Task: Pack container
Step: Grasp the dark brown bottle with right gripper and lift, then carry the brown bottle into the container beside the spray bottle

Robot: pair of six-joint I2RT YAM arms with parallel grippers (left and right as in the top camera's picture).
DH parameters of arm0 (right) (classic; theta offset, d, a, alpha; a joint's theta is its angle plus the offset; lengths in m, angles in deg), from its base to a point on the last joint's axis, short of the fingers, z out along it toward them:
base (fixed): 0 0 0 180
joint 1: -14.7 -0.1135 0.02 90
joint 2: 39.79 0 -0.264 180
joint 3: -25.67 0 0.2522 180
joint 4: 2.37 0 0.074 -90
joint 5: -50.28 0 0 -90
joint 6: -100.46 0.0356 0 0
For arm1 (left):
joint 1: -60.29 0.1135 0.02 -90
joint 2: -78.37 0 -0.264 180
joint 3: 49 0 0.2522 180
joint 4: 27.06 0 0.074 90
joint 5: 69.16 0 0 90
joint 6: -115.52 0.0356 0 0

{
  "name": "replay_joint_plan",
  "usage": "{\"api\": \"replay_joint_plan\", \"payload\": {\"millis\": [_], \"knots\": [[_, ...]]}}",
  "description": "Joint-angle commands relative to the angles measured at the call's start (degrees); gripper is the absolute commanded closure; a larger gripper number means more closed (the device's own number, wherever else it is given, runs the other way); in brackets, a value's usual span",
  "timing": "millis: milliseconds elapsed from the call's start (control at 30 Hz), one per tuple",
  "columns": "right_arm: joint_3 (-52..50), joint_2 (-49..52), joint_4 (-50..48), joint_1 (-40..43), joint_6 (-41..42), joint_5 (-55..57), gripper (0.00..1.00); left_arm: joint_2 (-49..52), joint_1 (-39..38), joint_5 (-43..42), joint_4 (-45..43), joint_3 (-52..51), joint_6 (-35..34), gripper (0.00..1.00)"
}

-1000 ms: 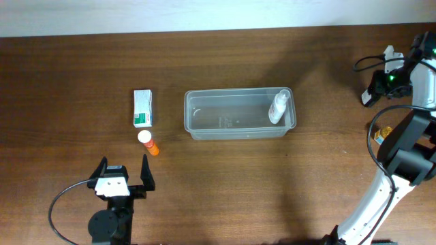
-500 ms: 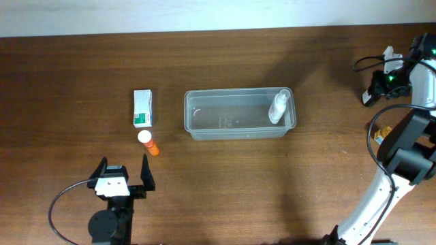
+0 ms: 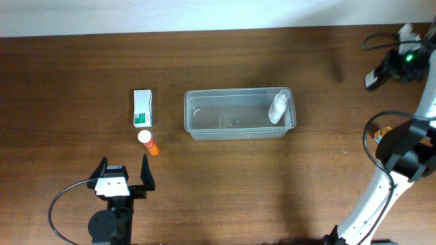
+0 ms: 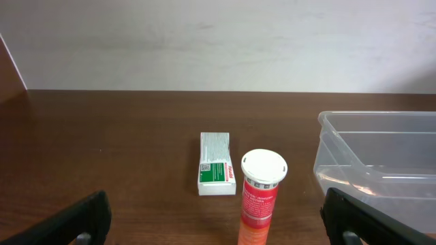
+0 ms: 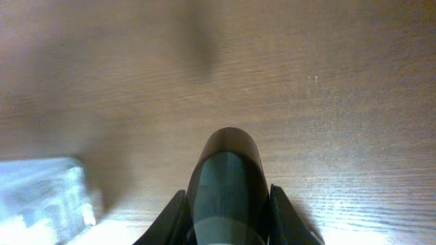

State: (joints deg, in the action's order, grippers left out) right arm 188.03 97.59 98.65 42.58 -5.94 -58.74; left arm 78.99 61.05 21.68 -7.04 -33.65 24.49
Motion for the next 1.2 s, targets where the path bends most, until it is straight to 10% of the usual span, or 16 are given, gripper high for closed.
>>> {"api": "replay_joint_plan", "payload": {"millis": [0,467,1167], "knots": [[12.4,-1.6,5.4,-2.0,0.7,-4.8,0.84,-0.3,0.3,-0.6,-0.2,-0.4,0.9,0.01],[23.1,-11.8,10.1,-14.9,13.3,-3.5,0.85,-0.3,0.3,-0.6,-0.2,-0.4,0.9,0.00],[-19.4,-25.7,0.8,-46.2,23.7,17.0,0.83,-0.3,0.3,-0.6,-0.2,-0.4,0.9,0.01]]}}
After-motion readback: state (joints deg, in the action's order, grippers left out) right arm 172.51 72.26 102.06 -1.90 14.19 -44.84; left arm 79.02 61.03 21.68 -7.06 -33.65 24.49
